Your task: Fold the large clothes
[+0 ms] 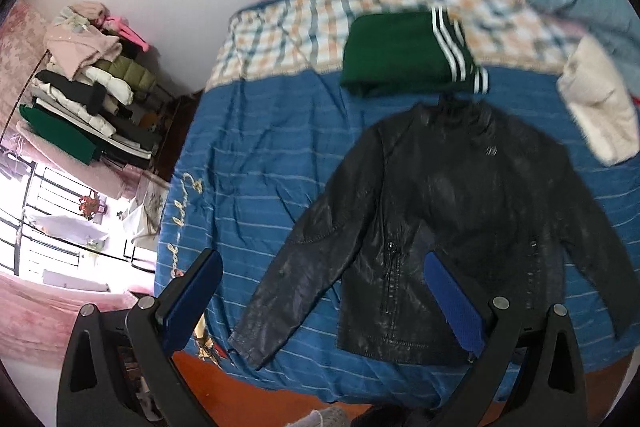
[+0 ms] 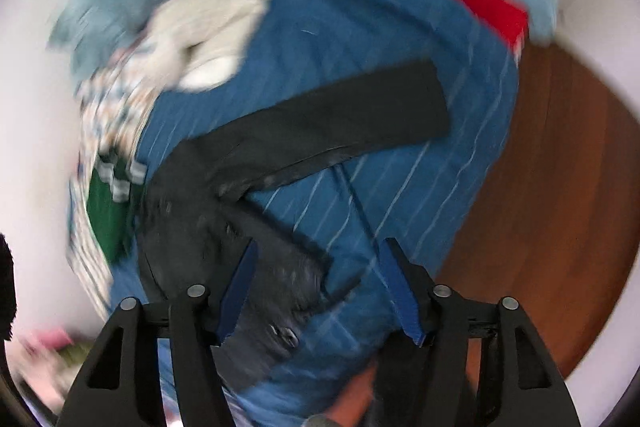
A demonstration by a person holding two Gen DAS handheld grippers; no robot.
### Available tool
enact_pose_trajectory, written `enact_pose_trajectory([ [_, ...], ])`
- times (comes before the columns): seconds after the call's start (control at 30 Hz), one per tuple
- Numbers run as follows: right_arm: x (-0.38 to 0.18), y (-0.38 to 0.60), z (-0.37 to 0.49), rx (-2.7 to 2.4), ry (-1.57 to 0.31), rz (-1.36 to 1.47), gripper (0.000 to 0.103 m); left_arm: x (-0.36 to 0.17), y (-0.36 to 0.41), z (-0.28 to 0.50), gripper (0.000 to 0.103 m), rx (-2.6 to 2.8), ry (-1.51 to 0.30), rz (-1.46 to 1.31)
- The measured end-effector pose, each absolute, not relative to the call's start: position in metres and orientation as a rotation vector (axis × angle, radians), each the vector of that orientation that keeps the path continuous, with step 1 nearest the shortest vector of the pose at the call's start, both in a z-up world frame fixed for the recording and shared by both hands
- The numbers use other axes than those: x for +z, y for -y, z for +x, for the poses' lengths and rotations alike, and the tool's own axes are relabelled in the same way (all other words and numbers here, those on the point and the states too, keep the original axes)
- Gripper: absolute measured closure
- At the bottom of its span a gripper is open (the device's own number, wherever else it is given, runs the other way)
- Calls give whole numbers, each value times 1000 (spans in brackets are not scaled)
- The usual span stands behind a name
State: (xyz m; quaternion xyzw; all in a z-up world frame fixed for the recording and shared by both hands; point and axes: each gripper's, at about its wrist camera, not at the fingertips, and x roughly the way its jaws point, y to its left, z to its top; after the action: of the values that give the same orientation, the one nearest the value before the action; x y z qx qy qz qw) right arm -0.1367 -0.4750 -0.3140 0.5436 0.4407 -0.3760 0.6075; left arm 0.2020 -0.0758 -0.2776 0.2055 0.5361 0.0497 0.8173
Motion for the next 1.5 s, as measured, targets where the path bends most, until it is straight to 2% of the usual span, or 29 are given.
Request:
enact_pose_trajectory([
  [0.2, -464, 539, -162, -980, -848, 1553, 35, -370, 97, 225, 0, 133, -1252, 547],
  [0.33, -543, 570, -174, -1052, -793, 1656, 35, -421, 108, 238, 0, 169, -1314, 558],
  [0.43, -567, 583, -176, -1044, -734, 1706, 35, -452, 117, 249, 0, 184, -1363, 538],
  [0.5, -559, 592, -175, -1049, -646, 1659, 51, -465, 122, 253, 0, 178, -1377, 519],
  [0.53, -549, 597, -175, -1045, -564, 1624, 65, -472, 127, 255, 0, 166, -1377, 514],
  [0.6, -543, 605, -177, -1017, -472, 1607, 67, -482, 132, 256, 0, 144, -1374, 515],
  [0.63, -545, 610, -176, -1007, -455, 1600, 65, -488, 137, 257, 0, 134, -1369, 511],
  [0.77, -593, 619, -168, -969, -464, 1616, 43, -508, 143, 257, 0, 102, -1375, 503],
  [0.83, -596, 619, -156, -961, -435, 1591, 34, -516, 143, 256, 0, 96, -1380, 496],
  [0.9, -583, 625, -147, -956, -426, 1566, 39, -521, 143, 256, 0, 94, -1378, 487],
  [0.93, -578, 628, -140, -957, -431, 1548, 68, -523, 142, 257, 0, 93, -1376, 486],
  [0.97, -577, 630, -133, -954, -449, 1537, 86, -524, 143, 256, 0, 91, -1372, 485],
  [1.03, -559, 638, -124, -952, -450, 1526, 93, -526, 143, 255, 0, 87, -1357, 488],
  [1.3, -462, 651, -99, -1003, -391, 1360, 98, -525, 118, 258, 0, 119, -1365, 411],
  [1.5, -373, 608, 8, -816, -441, 1142, 98, -513, 82, 264, 0, 173, -1345, 340],
])
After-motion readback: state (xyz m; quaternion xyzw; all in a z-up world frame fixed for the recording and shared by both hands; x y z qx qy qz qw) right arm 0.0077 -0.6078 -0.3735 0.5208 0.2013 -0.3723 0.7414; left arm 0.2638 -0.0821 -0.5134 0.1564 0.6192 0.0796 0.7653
